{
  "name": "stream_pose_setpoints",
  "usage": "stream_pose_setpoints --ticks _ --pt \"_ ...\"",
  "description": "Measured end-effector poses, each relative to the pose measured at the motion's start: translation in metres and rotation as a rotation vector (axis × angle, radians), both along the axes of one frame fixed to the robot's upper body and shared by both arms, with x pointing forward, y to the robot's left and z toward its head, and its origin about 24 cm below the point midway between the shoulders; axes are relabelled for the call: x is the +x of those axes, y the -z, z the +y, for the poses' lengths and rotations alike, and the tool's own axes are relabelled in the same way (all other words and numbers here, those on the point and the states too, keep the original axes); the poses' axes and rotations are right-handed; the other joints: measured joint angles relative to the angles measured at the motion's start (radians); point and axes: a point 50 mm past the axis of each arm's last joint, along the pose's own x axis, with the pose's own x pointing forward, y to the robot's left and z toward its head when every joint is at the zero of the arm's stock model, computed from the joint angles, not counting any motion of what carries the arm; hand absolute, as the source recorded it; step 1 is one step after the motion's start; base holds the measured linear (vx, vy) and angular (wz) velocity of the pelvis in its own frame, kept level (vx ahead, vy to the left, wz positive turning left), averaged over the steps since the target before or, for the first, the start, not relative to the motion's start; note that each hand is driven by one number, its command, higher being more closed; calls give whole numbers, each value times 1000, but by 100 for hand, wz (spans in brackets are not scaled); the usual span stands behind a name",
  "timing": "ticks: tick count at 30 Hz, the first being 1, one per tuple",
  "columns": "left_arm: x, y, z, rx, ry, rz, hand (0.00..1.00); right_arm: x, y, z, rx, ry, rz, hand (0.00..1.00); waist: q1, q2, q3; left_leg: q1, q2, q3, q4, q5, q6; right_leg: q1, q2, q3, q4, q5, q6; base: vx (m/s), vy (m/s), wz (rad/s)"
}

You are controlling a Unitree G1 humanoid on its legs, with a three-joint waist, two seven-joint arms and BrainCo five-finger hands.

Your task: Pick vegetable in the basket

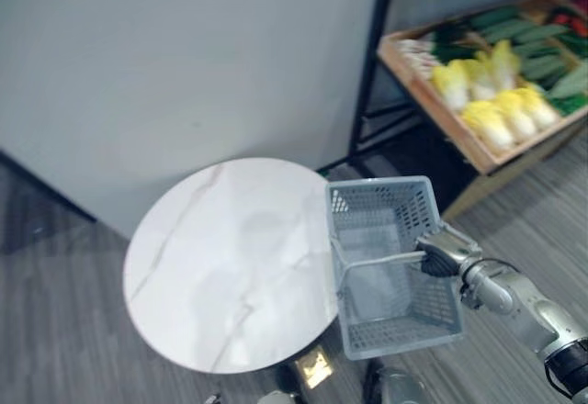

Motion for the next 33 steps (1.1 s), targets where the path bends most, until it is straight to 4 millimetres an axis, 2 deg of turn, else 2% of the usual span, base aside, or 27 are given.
stream_pose_setpoints --ticks 1,2,3,5,6,7,8,9,11,13,14,15,17,18,19,20,21,23,24,25,26,28,30,33 --pt "0 -1 3 6 3 3 0 3 -2 6 -8 -27 -7 100 6 -15 -9 -4 22 57 21 0 1 17 -49 -34 42 -6 -10 -170 -103 -152" --pt "2 -1 5 10 2 -3 0 6 -3 11 -13 -49 -8 100 20 -15 -11 -6 61 122 51 0 -1 34 -98 -48 86 -5 -10 -145 -95 -145" --pt "2 -2 5 11 2 -4 0 6 -3 12 -13 -53 -7 100 22 -15 -12 -6 71 137 56 0 -2 40 -105 -46 91 -5 -9 -166 -156 -134" --pt "2 -3 9 22 4 -2 0 6 -3 18 1 -76 -5 100 24 -15 -35 -36 119 184 76 18 -22 54 -133 -32 75 16 18 -157 -224 -93" --pt "3 -4 14 35 5 -2 0 7 -3 21 12 -84 -7 100 22 -33 -53 -56 135 213 77 40 -35 57 -134 0 7 58 57 -206 -369 -100" --pt "4 -2 10 22 -1 5 0 7 -3 20 2 -78 -4 100 27 -4 -67 -71 151 221 58 63 -53 58 -73 -9 -74 44 68 -247 -436 -153" --pt "0 2 1 -2 -12 22 0 8 -4 18 -13 -71 -8 100 44 16 -79 -61 139 223 38 90 -50 67 -30 -10 -181 41 71 -203 -374 -157" --pt "0 3 -3 -8 -15 24 0 10 -5 17 -17 -63 -13 100 43 27 -86 -43 154 271 34 110 -56 79 -16 -27 -238 28 91 -133 -284 -141" --pt "2 3 -5 -14 -11 19 0 10 -5 17 -19 -58 -14 100 32 23 -85 -31 192 320 91 111 -56 92 -2 -61 -276 -2 135 -88 -292 -79" --pt "4 5 -13 -38 -11 15 0 9 -5 17 -20 -59 -14 100 6 34 -81 -32 248 326 161 114 -52 131 30 -82 -336 -3 133 -88 -327 -32" --pt "7 5 -18 -51 -3 10 0 7 -3 16 -15 -56 -9 100 -14 42 -75 -35 295 319 223 115 -53 171 53 -100 -388 -3 133 -76 -239 -14" --pt "8 5 -16 -41 12 9 0 4 -1 15 -11 -51 -4 100 -16 48 -71 -34 326 297 266 125 -58 197 72 -99 -419 -4 133 -105 -204 -27" --pt "10 5 -18 -43 16 3 0 -1 6 12 -6 -38 12 100 -14 49 -62 -36 339 192 313 195 -79 222 83 -69 -449 -5 131 -114 -159 -47" --pt "9 6 -22 -50 14 -1 0 -4 9 11 -6 -32 24 100 -9 40 -46 -44 326 72 341 226 -104 224 83 -18 -452 -4 129 -135 -97 -88" --pt "6 6 -25 -59 6 -1 0 -3 11 10 -6 -30 28 100 -2 50 -44 -55 251 -108 349 145 -167 219 63 38 -465 1 130 -202 1 -172" --pt "-1 8 -29 -70 0 5 0 -1 11 9 -2 -35 31 100 9 57 -43 -44 108 -324 302 34 -182 180 60 139 -470 10 121 -164 92 -195" --pt "-3 8 -32 -76 -1 4 0 0 13 5 -1 -21 42 100 16 67 -38 -29 48 -403 241 -5 -181 164 79 183 -478 19 114 -131 135 -182" --pt "-3 8 -33 -81 0 6 0 -1 20 -1 -17 5 70 100 15 75 -32 12 22 -461 140 -51 -172 145 110 219 -482 28 117 -36 89 -92" --pt "-3 9 -35 -90 0 8 0 0 22 -13 -51 35 86 100 16 88 -32 48 20 -537 90 -92 -172 126 127 245 -493 46 130 20 103 -58" --pt "-2 9 -37 -94 -1 5 0 1 22 -19 -68 50 88 100 16 93 -27 53 18 -559 81 -115 -165 124 131 257 -509 63 138 26 143 -70" --pt "-1 8 -34 -88 -10 -4 0 1 25 -27 -86 79 106 100 19 74 -15 50 3 -542 80 -129 -163 124 126 279 -549 92 151 28 165 -56" --pt "0 7 -30 -79 -23 -11 0 0 29 -36 -107 107 127 100 19 62 -4 49 -21 -511 81 -139 -153 141 97 293 -609 157 170 22 133 -37" --pt "0 8 -32 -85 -21 -13 0 -1 29 -50 -117 156 133 100 8 74 0 52 -50 -504 93 -150 -135 156 76 297 -637 175 180 49 127 -10" --pt "1 7 -33 -86 -19 -18 0 -6 30 -60 -102 207 142 100 2 94 3 52 -53 -508 94 -161 -127 152 76 304 -637 178 184 65 49 -9"
